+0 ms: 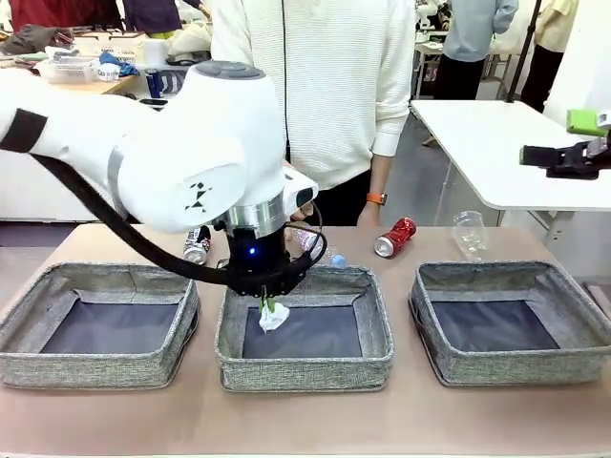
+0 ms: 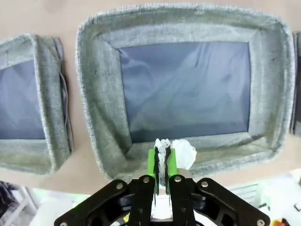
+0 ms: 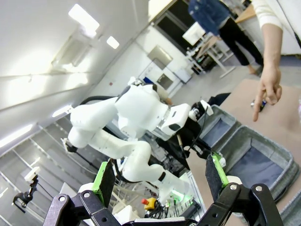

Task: Sort the waste into the appropriate baskets.
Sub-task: Place the picked waste into the Fabric basket indicated by the person.

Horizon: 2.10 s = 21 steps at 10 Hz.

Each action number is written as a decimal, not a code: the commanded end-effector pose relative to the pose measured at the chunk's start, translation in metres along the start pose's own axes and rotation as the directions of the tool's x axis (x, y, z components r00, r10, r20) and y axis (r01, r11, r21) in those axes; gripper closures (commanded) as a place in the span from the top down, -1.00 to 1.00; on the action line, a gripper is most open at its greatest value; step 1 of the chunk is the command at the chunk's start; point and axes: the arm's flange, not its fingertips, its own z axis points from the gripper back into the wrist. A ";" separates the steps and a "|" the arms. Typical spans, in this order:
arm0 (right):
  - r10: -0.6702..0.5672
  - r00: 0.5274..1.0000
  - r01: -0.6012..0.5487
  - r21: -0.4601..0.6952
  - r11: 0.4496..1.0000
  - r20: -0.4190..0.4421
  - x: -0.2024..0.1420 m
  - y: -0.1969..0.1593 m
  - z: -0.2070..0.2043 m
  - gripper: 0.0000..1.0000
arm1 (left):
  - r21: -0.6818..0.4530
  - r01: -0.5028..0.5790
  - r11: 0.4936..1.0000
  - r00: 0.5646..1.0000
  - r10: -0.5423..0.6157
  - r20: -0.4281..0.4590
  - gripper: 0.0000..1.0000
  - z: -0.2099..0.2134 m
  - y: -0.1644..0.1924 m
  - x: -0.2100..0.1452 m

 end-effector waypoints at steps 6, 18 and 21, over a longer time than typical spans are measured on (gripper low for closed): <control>0.027 1.000 -0.028 0.015 1.000 0.015 0.003 -0.001 -0.002 1.00 | -0.065 -0.019 0.998 1.000 0.020 0.015 0.34 0.010 -0.003 0.009; 0.027 1.000 -0.028 0.015 1.000 0.015 0.003 -0.001 -0.002 1.00 | -0.323 0.019 0.946 0.996 -0.046 -0.076 1.00 0.086 0.040 0.023; 0.027 1.000 -0.028 0.015 1.000 0.015 0.003 -0.001 -0.002 1.00 | -0.550 0.062 0.833 0.992 -0.114 -0.061 1.00 0.151 0.153 0.025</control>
